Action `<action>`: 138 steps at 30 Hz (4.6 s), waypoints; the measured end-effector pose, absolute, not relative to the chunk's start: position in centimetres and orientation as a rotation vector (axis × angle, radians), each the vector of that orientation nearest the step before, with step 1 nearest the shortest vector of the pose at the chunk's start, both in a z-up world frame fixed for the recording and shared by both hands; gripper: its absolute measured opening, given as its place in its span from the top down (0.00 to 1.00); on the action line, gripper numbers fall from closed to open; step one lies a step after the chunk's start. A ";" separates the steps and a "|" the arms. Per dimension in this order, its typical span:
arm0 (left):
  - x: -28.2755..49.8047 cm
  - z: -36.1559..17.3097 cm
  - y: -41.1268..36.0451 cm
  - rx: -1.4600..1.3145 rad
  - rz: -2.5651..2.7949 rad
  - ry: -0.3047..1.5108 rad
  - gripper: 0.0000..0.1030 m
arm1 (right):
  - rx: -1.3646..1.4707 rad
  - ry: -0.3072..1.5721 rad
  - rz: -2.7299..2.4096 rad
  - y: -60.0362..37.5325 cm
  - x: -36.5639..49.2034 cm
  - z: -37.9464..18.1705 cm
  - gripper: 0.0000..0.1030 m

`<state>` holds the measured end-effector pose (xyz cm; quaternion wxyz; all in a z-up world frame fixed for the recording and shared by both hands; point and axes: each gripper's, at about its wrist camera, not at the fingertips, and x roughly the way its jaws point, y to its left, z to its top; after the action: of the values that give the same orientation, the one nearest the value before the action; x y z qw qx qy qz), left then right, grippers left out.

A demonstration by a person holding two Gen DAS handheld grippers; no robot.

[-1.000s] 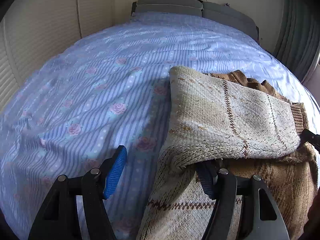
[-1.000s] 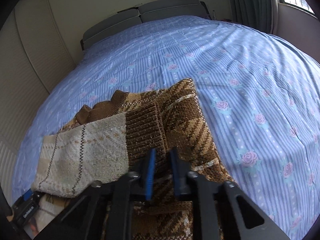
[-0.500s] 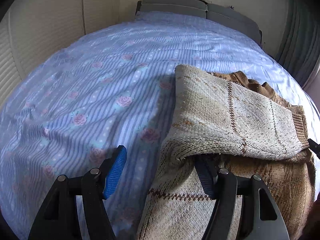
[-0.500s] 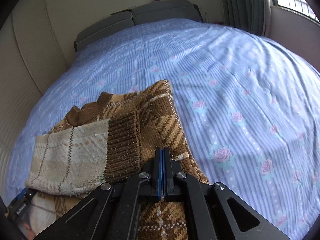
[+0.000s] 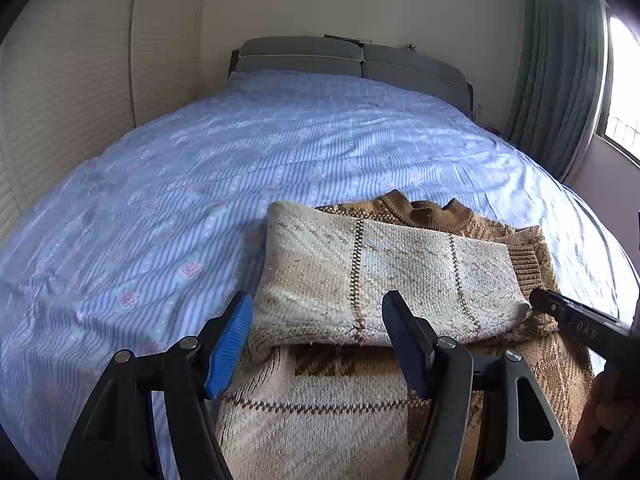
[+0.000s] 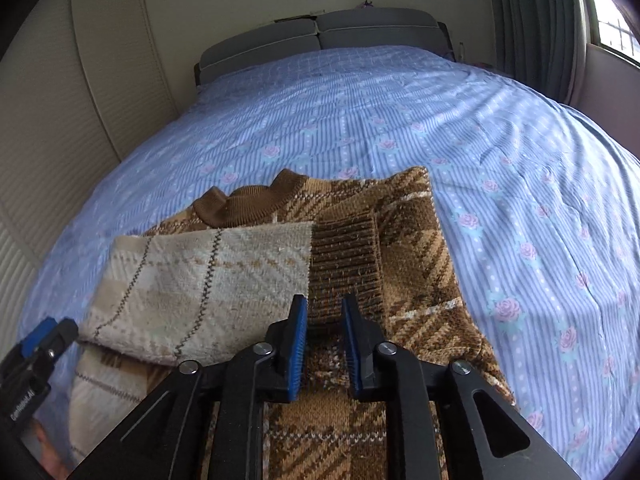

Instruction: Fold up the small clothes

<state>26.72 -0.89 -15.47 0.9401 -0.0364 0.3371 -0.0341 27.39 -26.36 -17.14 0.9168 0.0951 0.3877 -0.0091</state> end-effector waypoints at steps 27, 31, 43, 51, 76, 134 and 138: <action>12.3 -14.3 2.4 -0.031 -0.002 0.707 0.30 | 0.187 0.667 -0.126 -27.9 7.8 -13.1 0.33; 8.2 -15.7 2.8 -0.059 0.000 0.732 0.30 | 0.183 0.668 -0.141 -28.1 3.2 -13.9 0.33; 3.4 -19.7 3.5 -0.085 -0.033 0.779 0.36 | 0.164 0.706 -0.230 -31.1 -1.3 -15.7 0.33; 3.4 -21.3 3.3 -0.107 -0.044 0.811 0.42 | 0.217 0.776 -0.203 -31.7 -0.7 -18.0 0.34; 3.9 -23.3 4.2 -0.230 -0.095 0.884 0.68 | 0.279 0.891 -0.147 -32.2 0.5 -20.5 0.51; 6.0 -12.6 4.7 -0.229 -0.059 0.634 0.89 | 0.417 0.555 -0.018 -33.1 1.2 -11.2 0.91; 9.0 -10.4 4.3 -0.238 -0.057 0.582 0.89 | 0.435 0.506 -0.010 -33.6 4.0 -9.3 0.91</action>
<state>9.04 4.25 -10.37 0.9506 -0.1172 0.2861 -0.0281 3.98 -33.61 -9.26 0.9448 0.2136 0.2484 -0.0050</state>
